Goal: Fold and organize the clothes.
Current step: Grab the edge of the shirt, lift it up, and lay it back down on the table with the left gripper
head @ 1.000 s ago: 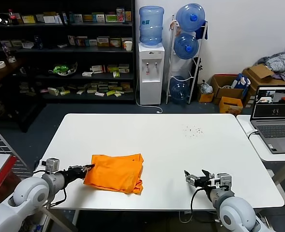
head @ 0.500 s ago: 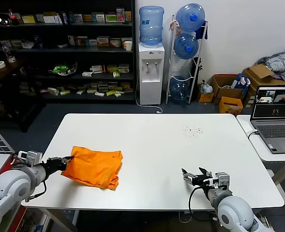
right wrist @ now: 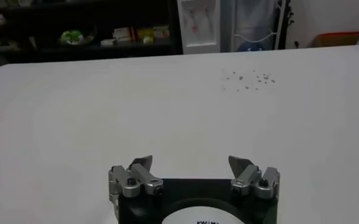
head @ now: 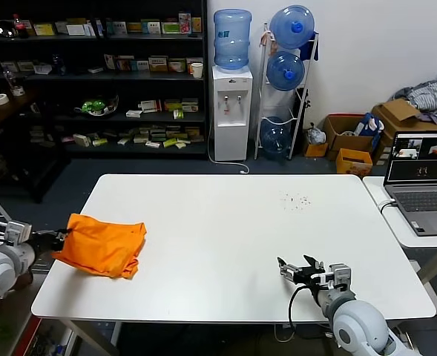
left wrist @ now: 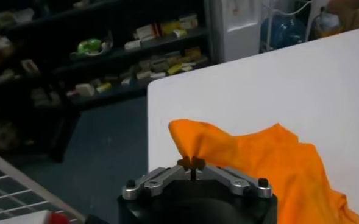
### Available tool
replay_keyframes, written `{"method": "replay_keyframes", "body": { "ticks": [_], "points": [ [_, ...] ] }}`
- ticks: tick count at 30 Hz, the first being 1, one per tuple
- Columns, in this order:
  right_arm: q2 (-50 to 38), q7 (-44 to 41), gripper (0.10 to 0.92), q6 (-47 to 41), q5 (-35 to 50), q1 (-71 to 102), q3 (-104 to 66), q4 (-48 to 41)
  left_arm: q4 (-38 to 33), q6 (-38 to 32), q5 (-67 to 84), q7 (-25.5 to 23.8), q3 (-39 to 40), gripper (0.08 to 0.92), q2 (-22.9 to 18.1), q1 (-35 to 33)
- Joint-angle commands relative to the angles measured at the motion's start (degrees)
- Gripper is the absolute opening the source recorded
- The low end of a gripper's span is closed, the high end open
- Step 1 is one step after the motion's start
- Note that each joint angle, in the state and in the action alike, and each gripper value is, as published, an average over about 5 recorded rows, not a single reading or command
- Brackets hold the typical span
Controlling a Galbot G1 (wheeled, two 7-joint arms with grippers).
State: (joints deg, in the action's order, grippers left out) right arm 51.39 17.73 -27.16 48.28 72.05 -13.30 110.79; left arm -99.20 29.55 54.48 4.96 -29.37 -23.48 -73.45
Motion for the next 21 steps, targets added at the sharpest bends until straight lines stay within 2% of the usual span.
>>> {"method": "replay_keyframes", "body": {
  "ticks": [1, 11, 21],
  "points": [
    [0.1, -0.1, 0.823, 0.1, -0.3, 0.0, 0.1, -0.1, 4.3, -0.4, -2.3, 0.0, -2.4, 0.101, 2.9, -1.0],
    [0.6, 0.2, 0.823, -0.1, -0.6, 0.6, -0.2, 0.3, 0.6, -0.2, -2.5, 0.5, 0.3, 0.101, 3.3, 0.3],
    [0.6, 0.3, 0.823, -0.2, -0.7, 0.9, -0.5, 0.4, -2.5, 0.0, -1.4, 0.9, 1.2, 0.101, 6.4, 1.7]
  ]
}}
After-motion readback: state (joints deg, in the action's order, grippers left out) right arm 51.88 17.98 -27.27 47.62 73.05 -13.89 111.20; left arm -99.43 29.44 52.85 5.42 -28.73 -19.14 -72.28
